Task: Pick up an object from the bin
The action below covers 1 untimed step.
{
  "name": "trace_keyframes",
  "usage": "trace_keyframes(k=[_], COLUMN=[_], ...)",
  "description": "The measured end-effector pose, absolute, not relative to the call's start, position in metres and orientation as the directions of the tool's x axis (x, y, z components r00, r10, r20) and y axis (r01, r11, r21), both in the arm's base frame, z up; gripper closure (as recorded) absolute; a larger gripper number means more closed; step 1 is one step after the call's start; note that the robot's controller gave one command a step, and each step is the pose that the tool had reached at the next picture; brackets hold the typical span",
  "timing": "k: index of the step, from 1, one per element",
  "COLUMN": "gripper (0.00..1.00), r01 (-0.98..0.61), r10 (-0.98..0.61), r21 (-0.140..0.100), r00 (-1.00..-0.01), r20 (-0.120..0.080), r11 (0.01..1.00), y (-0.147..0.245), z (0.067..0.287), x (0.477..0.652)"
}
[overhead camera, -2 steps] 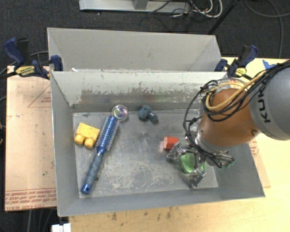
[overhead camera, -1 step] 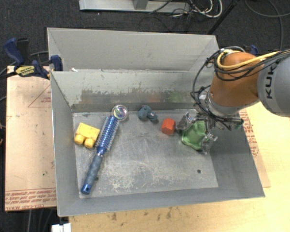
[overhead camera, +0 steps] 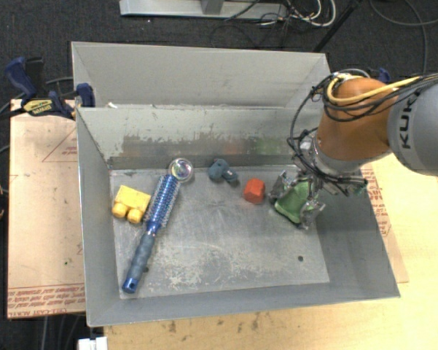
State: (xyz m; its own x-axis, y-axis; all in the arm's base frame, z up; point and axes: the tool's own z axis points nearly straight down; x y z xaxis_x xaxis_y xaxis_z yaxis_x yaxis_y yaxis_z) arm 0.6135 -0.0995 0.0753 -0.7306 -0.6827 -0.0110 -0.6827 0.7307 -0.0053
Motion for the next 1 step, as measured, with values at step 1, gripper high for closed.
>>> trace_keyframes(k=[1], gripper=[1.00], r01=[-0.860], r10=[-0.860], r21=[-0.009], r00=[-0.510], r20=[-0.005], r11=[0.510], y=[-0.1030], z=[0.2145], x=[0.6247])
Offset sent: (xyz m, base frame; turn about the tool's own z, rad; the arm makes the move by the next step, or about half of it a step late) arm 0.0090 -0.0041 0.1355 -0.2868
